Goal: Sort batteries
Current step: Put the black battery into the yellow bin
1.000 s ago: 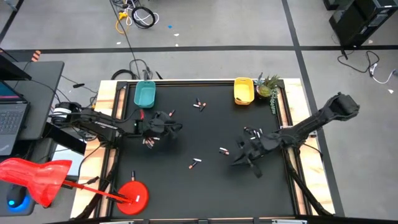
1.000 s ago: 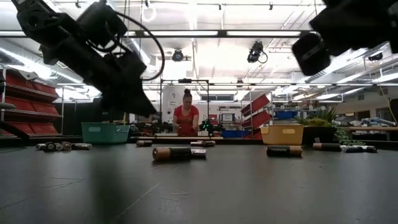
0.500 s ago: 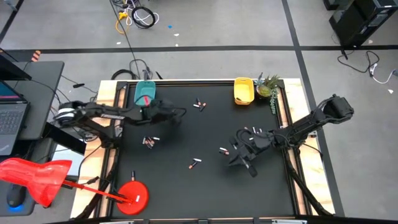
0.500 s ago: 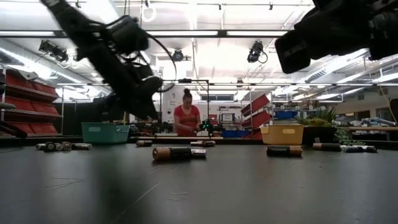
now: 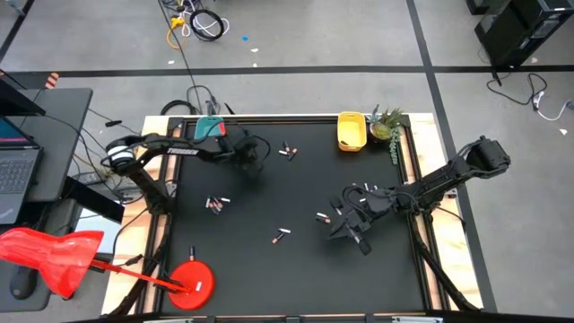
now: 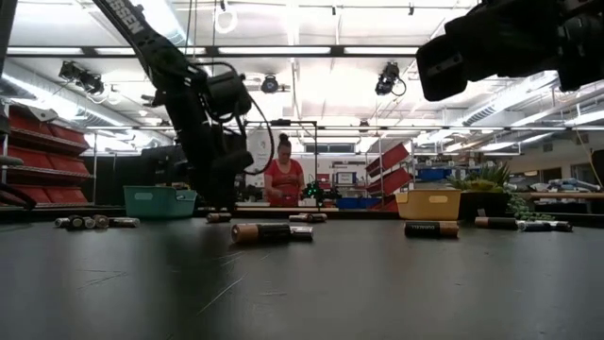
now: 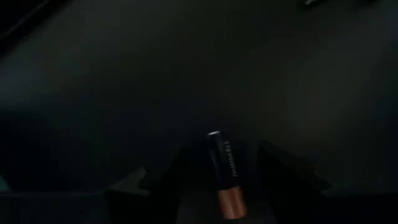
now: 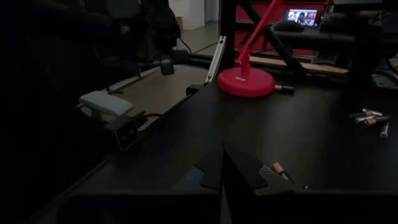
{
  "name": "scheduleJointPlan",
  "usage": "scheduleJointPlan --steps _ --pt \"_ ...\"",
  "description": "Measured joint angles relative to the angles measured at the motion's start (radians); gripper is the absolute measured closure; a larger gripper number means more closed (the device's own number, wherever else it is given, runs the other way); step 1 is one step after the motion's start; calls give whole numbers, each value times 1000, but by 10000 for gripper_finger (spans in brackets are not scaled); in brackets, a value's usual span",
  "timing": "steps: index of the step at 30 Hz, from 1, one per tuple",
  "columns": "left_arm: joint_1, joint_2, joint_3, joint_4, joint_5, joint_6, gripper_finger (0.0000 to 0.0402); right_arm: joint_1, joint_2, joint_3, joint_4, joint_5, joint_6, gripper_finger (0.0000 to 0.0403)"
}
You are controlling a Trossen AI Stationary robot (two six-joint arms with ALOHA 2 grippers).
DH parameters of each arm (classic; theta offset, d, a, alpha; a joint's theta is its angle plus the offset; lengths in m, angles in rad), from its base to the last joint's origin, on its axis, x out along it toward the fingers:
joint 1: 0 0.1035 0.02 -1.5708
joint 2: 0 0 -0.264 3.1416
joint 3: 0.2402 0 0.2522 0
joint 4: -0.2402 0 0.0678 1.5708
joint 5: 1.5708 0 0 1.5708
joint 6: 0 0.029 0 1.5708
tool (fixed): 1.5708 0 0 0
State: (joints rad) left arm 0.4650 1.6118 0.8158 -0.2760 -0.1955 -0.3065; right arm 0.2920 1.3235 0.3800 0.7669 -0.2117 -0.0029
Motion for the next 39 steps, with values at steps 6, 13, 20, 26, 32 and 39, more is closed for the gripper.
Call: scheduleJointPlan --steps 6,13,20,26,32,39 --pt "19 41 3 -38 58 17 202 0 0 0 3 0 -8 385" --pt "14 92 7 -35 127 70 280 0 0 0 10 0 -11 388" --pt "8 93 8 -37 154 151 356 0 0 0 10 0 -9 386" --pt "-6 46 1 -48 156 180 356 0 0 0 10 52 -15 389" --pt "-14 -102 -3 -67 213 194 356 -32 -31 0 9 181 2 385" --pt "-19 -209 -3 76 222 224 356 -163 -140 0 -17 242 2 375"
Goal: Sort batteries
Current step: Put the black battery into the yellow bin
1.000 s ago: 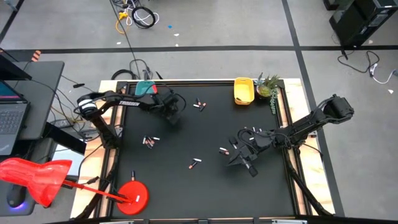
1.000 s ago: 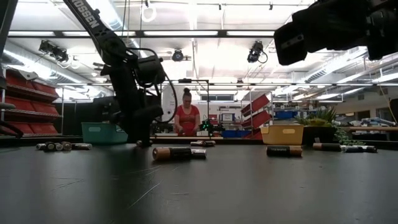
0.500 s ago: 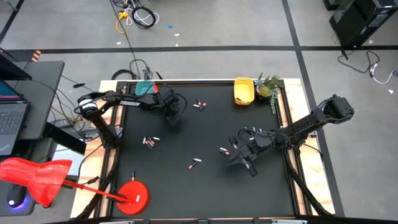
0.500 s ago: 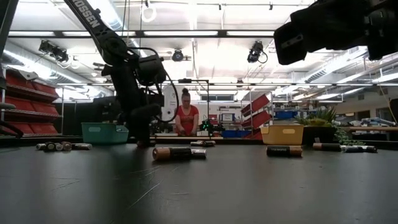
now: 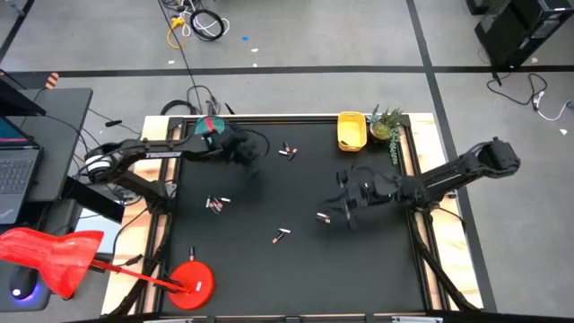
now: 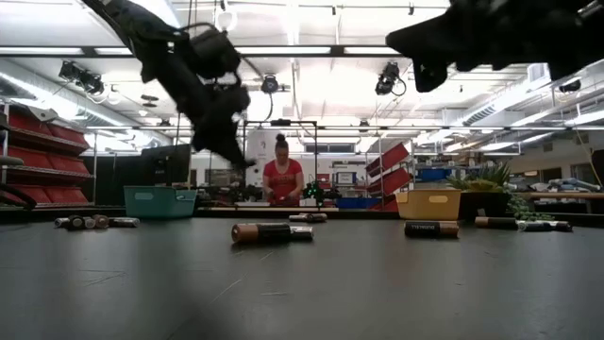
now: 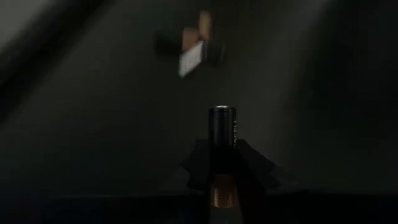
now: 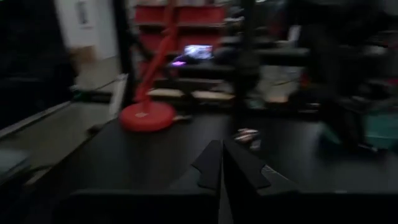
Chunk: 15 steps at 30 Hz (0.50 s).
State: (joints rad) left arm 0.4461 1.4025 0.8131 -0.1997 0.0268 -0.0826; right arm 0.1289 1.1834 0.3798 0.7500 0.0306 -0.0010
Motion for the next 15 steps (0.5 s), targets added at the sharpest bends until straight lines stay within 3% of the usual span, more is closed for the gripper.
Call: scheduleJointPlan --steps 7,15 --pt "1 68 0 334 193 26 356 -305 -85 0 -168 3 35 357" --pt "5 160 0 599 236 126 356 -569 -48 46 -148 -295 61 280"
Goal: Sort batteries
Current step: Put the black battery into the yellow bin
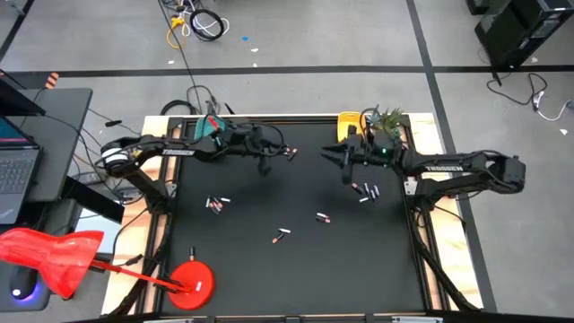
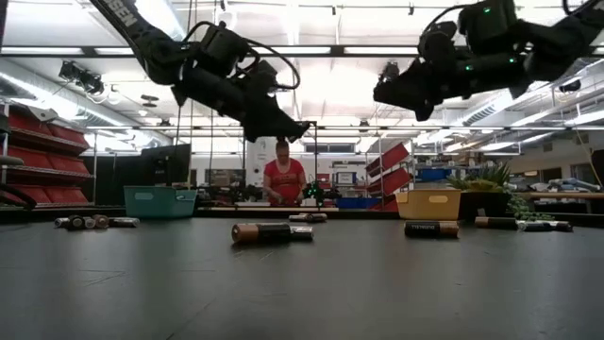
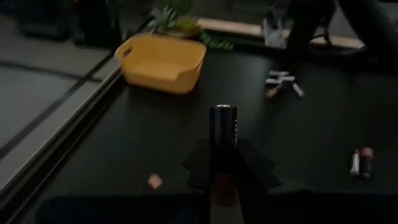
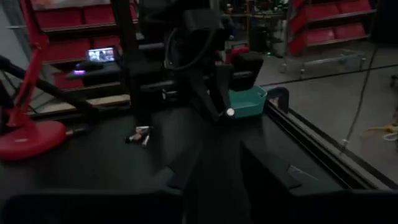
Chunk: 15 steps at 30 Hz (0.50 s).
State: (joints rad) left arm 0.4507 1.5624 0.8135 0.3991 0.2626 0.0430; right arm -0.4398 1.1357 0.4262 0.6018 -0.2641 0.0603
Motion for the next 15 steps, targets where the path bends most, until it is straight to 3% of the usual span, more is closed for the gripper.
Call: scheduleJointPlan --steps 7,15 --pt "-7 64 2 124 63 -40 356 -43 135 128 -21 -208 -46 267" --pt "-43 67 2 249 56 -64 356 -50 248 163 86 -208 -89 272"
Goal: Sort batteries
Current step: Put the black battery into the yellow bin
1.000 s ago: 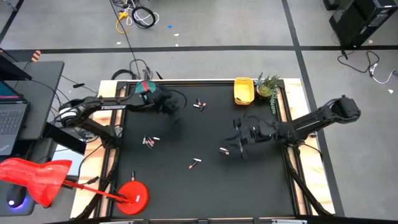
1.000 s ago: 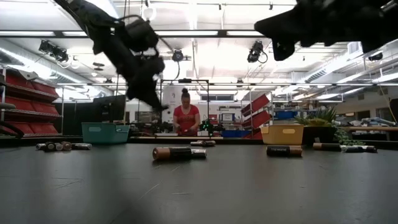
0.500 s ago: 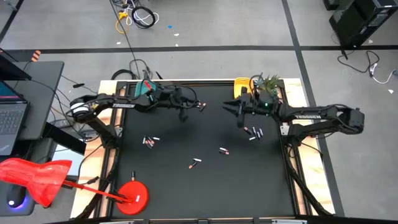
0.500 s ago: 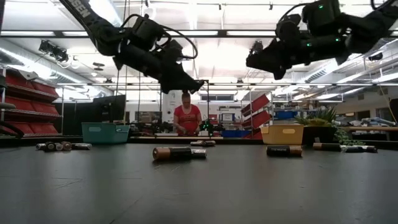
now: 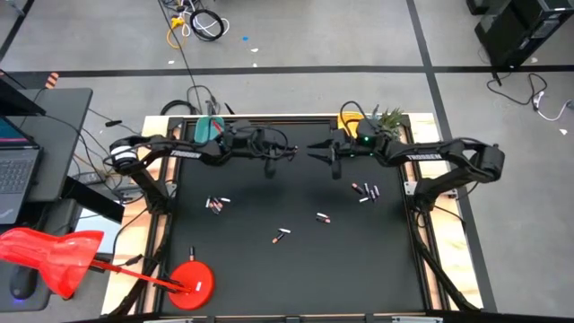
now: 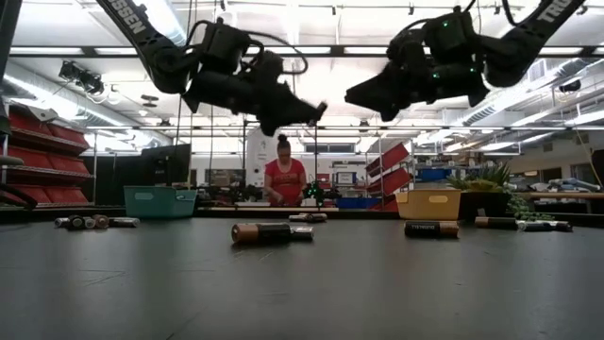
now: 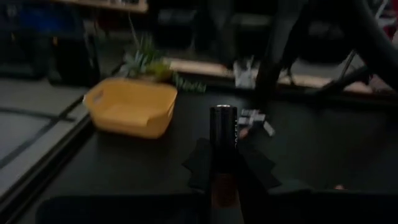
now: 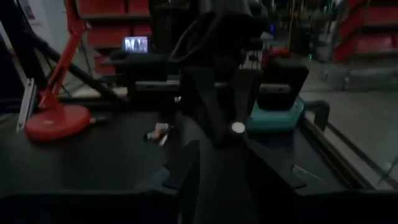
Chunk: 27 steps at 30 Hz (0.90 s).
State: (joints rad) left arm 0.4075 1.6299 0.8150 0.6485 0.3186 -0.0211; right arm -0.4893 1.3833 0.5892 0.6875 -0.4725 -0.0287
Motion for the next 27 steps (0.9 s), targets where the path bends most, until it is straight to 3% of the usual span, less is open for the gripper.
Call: scheduleJointPlan --steps 12,27 --pt "-9 -2 0 177 -5 -9 356 -5 106 2 338 -29 61 272" --pt "-45 47 75 194 1 16 356 8 169 95 340 -76 105 276"
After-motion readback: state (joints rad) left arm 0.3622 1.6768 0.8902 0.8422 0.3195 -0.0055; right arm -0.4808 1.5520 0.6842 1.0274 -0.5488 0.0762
